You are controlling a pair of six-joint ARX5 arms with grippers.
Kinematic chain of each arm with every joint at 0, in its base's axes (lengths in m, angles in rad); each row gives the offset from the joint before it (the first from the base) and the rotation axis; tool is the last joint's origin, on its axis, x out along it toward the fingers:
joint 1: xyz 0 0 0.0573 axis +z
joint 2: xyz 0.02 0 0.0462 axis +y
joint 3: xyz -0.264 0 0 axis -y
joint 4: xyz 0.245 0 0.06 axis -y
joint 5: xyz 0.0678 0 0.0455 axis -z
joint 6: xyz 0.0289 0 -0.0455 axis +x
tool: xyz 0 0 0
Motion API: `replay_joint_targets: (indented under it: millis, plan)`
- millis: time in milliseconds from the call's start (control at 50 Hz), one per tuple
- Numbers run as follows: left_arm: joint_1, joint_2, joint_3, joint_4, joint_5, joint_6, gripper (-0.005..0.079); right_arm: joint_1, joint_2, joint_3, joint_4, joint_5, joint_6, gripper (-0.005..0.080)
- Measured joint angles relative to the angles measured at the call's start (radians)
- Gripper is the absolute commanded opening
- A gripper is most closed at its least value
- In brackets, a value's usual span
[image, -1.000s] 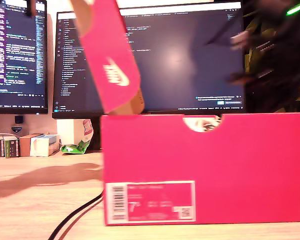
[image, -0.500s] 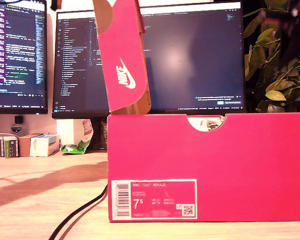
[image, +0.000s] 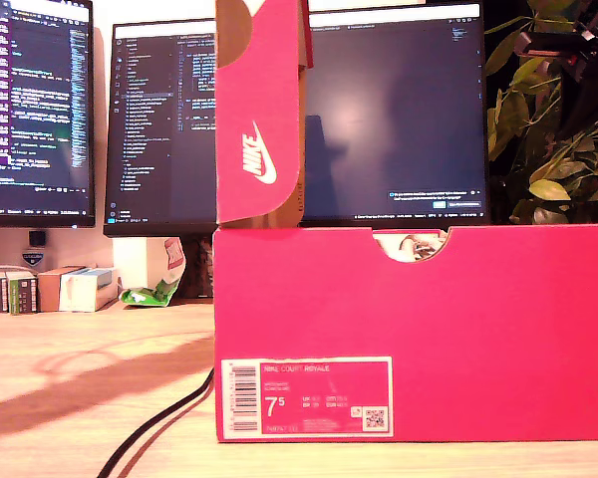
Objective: Close the red shoebox by pushing the lid with your left arm and holding the box in place with your right arm
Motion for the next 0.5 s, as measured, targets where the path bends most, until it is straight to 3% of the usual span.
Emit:
replay_joint_targets:
  millis: [80, 220, 360, 500]
  plan:
    - [0.006, -0.012, 0.01, -0.102, -0.172, 0.001, -0.0019, 0.0, 0.0, 0.0, -0.001, -0.002, 0.0, -0.0012]
    - [0.065, -0.006, 0.01, -0.317, -0.36, 0.044, -0.0019, 0.0, 0.0, 0.0, -0.002, -0.003, 0.0, -0.0012]
    - [0.11, 0.036, 0.01, -0.434, -0.4, 0.066, -0.0019, 0.0, 0.0, 0.0, 0.006, -0.026, 0.0, -0.0012]
    - [0.085, 0.096, 0.01, -0.472, -0.399, 0.076, -0.0019, 0.001, -0.001, 0.003, 0.003, -0.018, 0.0, -0.0012]
